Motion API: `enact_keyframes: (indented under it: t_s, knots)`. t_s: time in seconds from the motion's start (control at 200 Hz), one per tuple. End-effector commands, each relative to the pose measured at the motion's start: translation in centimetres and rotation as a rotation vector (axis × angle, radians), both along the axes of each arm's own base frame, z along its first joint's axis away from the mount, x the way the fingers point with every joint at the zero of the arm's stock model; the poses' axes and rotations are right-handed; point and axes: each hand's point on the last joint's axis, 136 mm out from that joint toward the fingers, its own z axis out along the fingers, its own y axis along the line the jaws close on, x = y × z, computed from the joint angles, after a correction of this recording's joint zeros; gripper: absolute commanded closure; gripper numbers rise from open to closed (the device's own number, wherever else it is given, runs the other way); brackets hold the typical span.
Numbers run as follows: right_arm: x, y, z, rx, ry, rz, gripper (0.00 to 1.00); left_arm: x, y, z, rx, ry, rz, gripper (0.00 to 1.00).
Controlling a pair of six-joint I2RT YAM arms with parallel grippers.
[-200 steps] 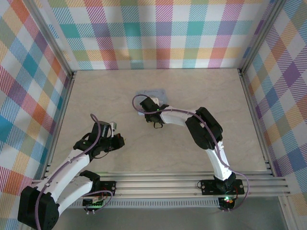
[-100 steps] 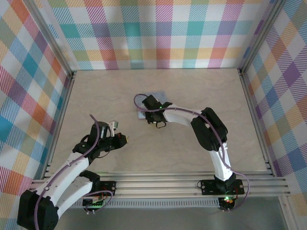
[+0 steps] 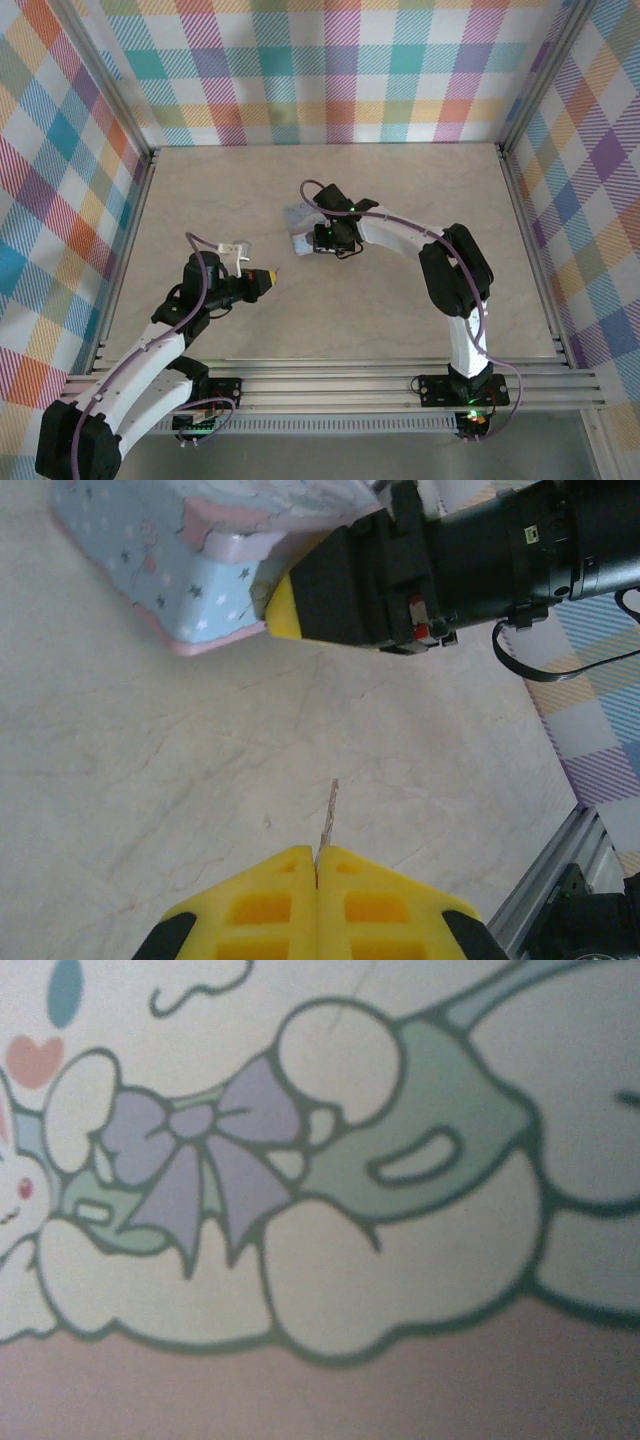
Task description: Unlock a padlock with a key
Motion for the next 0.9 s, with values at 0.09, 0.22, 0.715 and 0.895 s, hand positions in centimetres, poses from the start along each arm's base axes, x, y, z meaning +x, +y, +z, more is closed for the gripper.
enact_keyframes:
  t_s: [0.09,0.22,0.715,0.895]
  knots:
    - [-0.8,1.0,5.1,0.097,0.035,-0.027,1.0,1.3,-2.1,1.4,-0.06,-0.094,-0.079,1.0]
    - [-1.2,1.2,6.2,0.106,0.07,-0.043,1.0,1.8,-3.8,1.8,-0.08,-0.153,-0.12,1.0]
    - [-1.5,1.8,8.4,0.187,0.196,-0.091,1.0,4.4,-6.8,0.1,-0.166,-0.253,-0.13,1.0]
    - [-1.3,1.7,8.5,0.23,0.237,-0.09,1.0,5.8,-7.6,-0.4,-0.205,-0.276,-0.13,1.0]
